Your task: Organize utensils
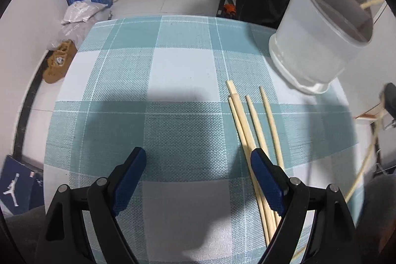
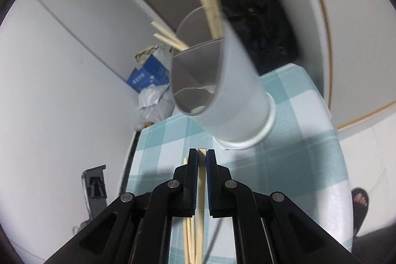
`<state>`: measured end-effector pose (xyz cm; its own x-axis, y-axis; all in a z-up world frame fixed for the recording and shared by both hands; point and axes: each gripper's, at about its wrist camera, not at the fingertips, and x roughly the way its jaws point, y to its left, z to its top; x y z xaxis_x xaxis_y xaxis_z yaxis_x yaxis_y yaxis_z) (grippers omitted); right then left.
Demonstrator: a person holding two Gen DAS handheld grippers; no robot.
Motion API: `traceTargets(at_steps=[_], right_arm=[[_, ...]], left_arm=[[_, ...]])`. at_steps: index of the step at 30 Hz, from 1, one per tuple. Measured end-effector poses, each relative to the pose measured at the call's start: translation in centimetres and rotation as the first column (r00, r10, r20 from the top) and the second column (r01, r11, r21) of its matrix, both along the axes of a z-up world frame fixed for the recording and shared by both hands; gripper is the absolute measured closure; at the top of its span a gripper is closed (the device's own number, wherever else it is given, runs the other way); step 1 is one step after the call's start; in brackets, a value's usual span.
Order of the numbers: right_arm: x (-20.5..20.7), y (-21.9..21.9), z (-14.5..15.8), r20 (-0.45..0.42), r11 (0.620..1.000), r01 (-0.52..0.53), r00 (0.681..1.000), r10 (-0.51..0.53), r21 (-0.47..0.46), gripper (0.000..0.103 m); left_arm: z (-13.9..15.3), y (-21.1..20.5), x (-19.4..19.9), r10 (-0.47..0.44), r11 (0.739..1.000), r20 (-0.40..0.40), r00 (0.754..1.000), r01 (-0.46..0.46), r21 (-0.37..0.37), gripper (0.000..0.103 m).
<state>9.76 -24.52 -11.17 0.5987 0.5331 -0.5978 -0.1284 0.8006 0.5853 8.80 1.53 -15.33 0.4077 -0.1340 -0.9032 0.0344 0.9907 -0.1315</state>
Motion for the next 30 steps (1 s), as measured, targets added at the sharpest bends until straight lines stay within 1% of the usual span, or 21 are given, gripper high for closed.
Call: traceTargets(at_steps=[2, 3, 5, 6, 7, 9, 13, 15, 16, 17, 21, 24, 25, 26, 27, 28, 29, 30], right_arm=[[-0.1, -0.6, -0.7, -0.005, 1.0, 0.009, 1.0, -0.009, 0.016, 0.097], [-0.1, -0.9, -1.1, -0.005, 1.0, 0.01, 1.0, -0.01, 0.027, 0.097], [-0.2, -1.7, -1.5, -0.01, 0.999, 0.017, 1.0, -0.017, 0.047, 0.097], [-0.9, -3.2, -1.4, -0.01, 0.998, 0.02, 1.0, -0.019, 0.055, 0.097], [-1.0, -3.8, -1.5, -0.009, 0.998, 0.023, 1.0, -0.023, 0.066, 0.097], [-0.9, -4.2, -1.7, -0.01, 0.995, 0.024, 1.0, -0.023, 0.097, 0.097], [-0.7, -4.8, -1.9, -0.012, 0.993, 0.027, 1.0, -0.026, 0.117, 0.097], [-0.6, -5.0, -1.9, -0.011, 0.991, 0.033, 0.999, -0.032, 0.132, 0.097], [-0.7, -5.2, -1.8, -0.009, 0.99, 0.035, 0.999, -0.034, 0.136, 0.097], [-0.7, -5.3, -1.7, -0.007, 0.989, 0.036, 0.999, -0.035, 0.142, 0.097], [-0.8, -5.3, -1.4, -0.001, 0.988, 0.032, 0.999, -0.032, 0.153, 0.097], [-0.9, -5.3, -1.2, 0.004, 0.986, 0.028, 1.0, -0.029, 0.162, 0.097], [-0.9, -5.3, -1.2, 0.004, 0.986, 0.028, 1.0, -0.029, 0.164, 0.097], [-0.9, -5.4, -1.2, 0.004, 0.985, 0.028, 1.0, -0.029, 0.167, 0.097], [-0.8, -5.4, -1.2, 0.002, 0.985, 0.03, 1.0, -0.031, 0.17, 0.097], [-0.7, -5.5, -1.3, 0.0, 0.985, 0.031, 1.0, -0.031, 0.172, 0.097], [-0.7, -5.4, -1.3, -0.002, 0.985, 0.031, 1.0, -0.031, 0.172, 0.097], [-0.6, -5.4, -1.3, -0.001, 0.985, 0.031, 1.0, -0.031, 0.17, 0.097]], left_arm=[[-0.2, -0.7, 0.1, -0.018, 0.998, 0.002, 1.0, 0.018, 0.053, 0.019], [-0.1, -0.7, 0.0, -0.023, 0.998, 0.009, 1.0, 0.023, 0.063, 0.019], [-0.2, -0.3, 0.2, -0.014, 0.998, -0.002, 1.0, 0.014, 0.057, 0.019], [-0.2, -0.1, 0.4, 0.002, 0.999, -0.012, 1.0, -0.002, 0.05, 0.019], [-0.2, 0.0, 0.6, 0.017, 0.998, -0.02, 1.0, -0.016, 0.056, 0.019], [-0.3, -0.2, 1.1, 0.031, 0.998, -0.036, 0.999, -0.029, 0.06, 0.019], [-0.4, -1.0, 2.2, 0.039, 0.997, -0.062, 0.997, -0.034, 0.074, 0.019], [-0.5, -1.4, 2.8, 0.027, 0.996, -0.08, 0.996, -0.02, 0.086, 0.019], [-0.5, -1.6, 3.0, 0.026, 0.995, -0.087, 0.996, -0.017, 0.103, 0.019], [-0.8, -1.9, 3.3, 0.024, 0.991, -0.11, 0.994, -0.009, 0.137, 0.017], [-0.6, -2.2, 3.4, 0.009, 0.987, -0.138, 0.99, 0.013, 0.158, 0.017], [-0.5, -2.3, 3.2, -0.017, 0.985, -0.134, 0.991, 0.039, 0.167, 0.02], [-0.5, -2.4, 3.2, -0.018, 0.986, -0.136, 0.991, 0.04, 0.162, 0.023], [-0.5, -2.3, 3.1, -0.019, 0.989, -0.139, 0.99, 0.039, 0.141, 0.032], [-0.4, -2.2, 3.1, -0.022, 0.994, -0.147, 0.989, 0.037, 0.104, 0.036], [-0.3, -2.3, 3.1, -0.023, 0.993, -0.148, 0.989, 0.04, 0.107, 0.043], [-0.2, -2.5, 3.1, -0.043, 0.993, -0.146, 0.988, 0.058, 0.104, 0.054], [-0.1, -2.8, 3.2, -0.06, 0.992, -0.145, 0.988, 0.075, 0.1, 0.061]])
